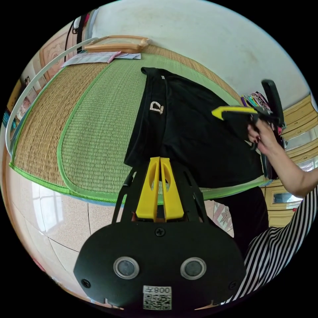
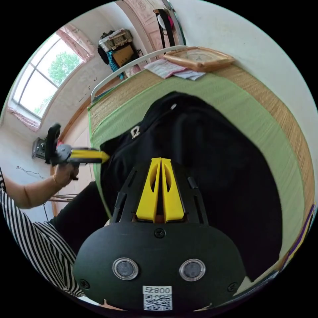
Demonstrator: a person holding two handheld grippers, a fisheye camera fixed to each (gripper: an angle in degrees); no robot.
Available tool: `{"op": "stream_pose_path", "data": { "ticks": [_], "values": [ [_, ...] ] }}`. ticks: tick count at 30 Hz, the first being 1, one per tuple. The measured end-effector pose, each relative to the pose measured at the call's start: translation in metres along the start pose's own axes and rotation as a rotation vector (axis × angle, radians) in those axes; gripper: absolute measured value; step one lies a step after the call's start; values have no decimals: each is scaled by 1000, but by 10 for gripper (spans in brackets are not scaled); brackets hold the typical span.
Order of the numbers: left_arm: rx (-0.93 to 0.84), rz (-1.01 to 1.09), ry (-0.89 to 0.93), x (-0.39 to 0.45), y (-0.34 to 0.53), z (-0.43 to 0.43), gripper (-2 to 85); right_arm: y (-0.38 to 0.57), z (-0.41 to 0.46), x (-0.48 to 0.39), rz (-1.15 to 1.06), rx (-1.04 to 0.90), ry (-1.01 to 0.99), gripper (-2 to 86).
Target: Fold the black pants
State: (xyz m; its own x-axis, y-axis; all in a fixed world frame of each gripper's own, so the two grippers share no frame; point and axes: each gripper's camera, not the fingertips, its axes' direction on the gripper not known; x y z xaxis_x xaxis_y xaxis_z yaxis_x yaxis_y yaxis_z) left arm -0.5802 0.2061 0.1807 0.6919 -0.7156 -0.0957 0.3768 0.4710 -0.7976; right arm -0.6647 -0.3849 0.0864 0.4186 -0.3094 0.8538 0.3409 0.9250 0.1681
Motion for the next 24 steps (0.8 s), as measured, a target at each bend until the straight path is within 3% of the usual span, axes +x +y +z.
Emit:
{"op": "stream_pose_path", "data": {
  "ticks": [5,14,24],
  "values": [
    [-33,21,-64,-4,2,-6,-1,49,28,-26,42,-134,-32,0],
    [-37,-31,-107,-19,2,-21,0,60,29,-70,-31,-96,36,1],
    [4,-41,-84,-22,-14,-37,0,99,-27,-12,146,41,47,1]
  ]
}}
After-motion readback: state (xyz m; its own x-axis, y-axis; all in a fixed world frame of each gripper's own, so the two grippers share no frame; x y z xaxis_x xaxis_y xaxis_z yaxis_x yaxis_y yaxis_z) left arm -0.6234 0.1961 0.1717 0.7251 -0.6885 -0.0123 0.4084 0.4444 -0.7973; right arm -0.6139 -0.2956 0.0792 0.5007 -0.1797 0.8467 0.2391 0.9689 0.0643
